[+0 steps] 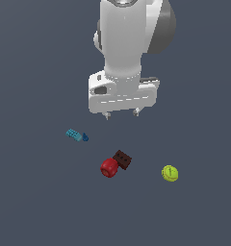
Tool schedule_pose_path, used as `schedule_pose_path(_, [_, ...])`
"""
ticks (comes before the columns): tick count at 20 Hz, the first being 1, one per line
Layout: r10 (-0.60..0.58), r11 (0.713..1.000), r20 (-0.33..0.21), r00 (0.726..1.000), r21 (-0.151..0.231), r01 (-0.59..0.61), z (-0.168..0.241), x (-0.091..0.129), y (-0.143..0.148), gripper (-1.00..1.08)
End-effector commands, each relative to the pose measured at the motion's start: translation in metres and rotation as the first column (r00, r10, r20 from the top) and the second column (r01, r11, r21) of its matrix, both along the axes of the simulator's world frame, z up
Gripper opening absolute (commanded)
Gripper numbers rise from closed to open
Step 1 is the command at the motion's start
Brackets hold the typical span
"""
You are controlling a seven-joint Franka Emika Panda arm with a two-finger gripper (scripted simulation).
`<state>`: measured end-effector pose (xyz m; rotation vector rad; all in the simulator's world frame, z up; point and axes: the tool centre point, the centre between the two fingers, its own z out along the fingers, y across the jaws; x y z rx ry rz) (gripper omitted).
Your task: Pick up a designated object from a clutter of objects.
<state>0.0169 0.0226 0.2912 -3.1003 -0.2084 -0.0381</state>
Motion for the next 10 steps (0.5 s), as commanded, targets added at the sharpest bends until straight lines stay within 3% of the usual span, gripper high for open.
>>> schedule_pose_path(1, [0.029, 1.0, 0.0, 1.0, -0.001, -0.029, -0.01, 0.0, -0.01, 1.0])
schedule_pose_path(10, [0.165, 0.986, 0.002, 0.986, -0.007, -0.165, -0.057, -0.005, -0.054, 1.0])
